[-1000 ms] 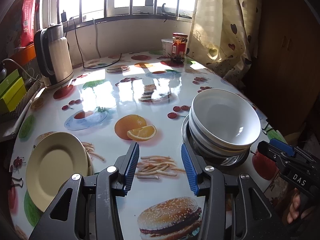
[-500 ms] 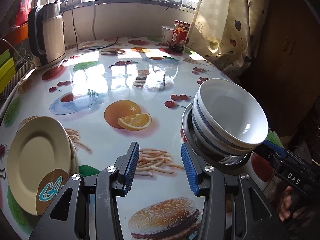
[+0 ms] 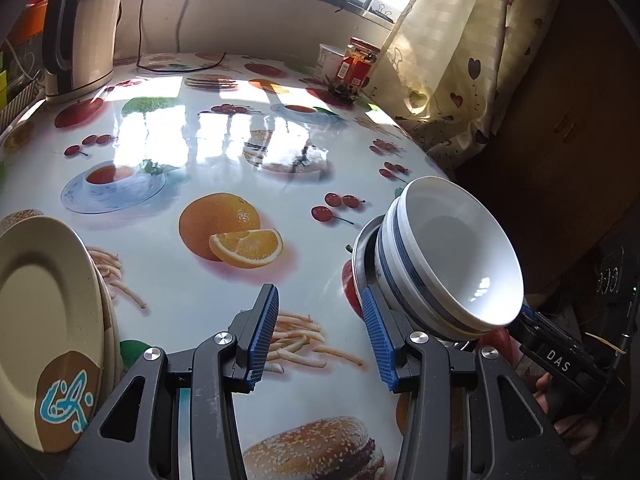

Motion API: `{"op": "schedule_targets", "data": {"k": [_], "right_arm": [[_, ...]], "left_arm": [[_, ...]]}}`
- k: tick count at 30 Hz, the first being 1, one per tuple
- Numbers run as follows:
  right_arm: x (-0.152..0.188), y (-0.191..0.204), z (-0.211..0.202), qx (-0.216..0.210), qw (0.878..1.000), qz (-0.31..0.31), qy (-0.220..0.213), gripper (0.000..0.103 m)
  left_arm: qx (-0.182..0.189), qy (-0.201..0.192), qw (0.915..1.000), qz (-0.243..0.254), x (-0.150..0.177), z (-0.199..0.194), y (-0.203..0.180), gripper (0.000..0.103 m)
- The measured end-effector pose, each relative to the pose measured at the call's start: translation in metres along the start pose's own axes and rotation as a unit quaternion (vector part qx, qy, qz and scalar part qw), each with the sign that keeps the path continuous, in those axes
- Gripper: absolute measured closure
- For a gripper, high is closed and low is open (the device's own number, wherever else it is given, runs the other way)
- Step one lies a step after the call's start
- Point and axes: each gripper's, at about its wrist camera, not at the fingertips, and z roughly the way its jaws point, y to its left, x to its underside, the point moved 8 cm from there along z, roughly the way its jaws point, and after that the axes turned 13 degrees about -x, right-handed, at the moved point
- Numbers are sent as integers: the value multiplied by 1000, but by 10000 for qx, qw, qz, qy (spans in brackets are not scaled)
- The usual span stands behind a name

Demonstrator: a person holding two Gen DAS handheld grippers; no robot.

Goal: Organize plates and bowls
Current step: 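Move both tools to the steel basin rim and close on it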

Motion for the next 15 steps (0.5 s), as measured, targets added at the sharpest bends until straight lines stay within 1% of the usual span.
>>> {"op": "schedule_targets", "data": {"k": [2, 6, 11, 12, 15], "right_arm": [[-2, -2, 3, -47, 10000, 13, 15, 52], [-5, -7, 7, -174, 9998, 55, 27, 52], [-8, -11, 12, -485, 9986, 181, 51, 53], [-8, -12, 13, -539, 9983, 213, 47, 54], [-8, -13, 17, -772, 9965, 308, 92, 61]], "left_arm": [[96, 91, 9999, -92, 0, 4, 1, 58], [127, 130, 9998, -119, -1, 8, 0, 58], [354, 250, 9990, -114, -1, 13, -5, 58], [376, 256, 9989, -113, -1, 14, -5, 58], [420, 266, 9987, -118, -3, 15, -7, 58]]}}
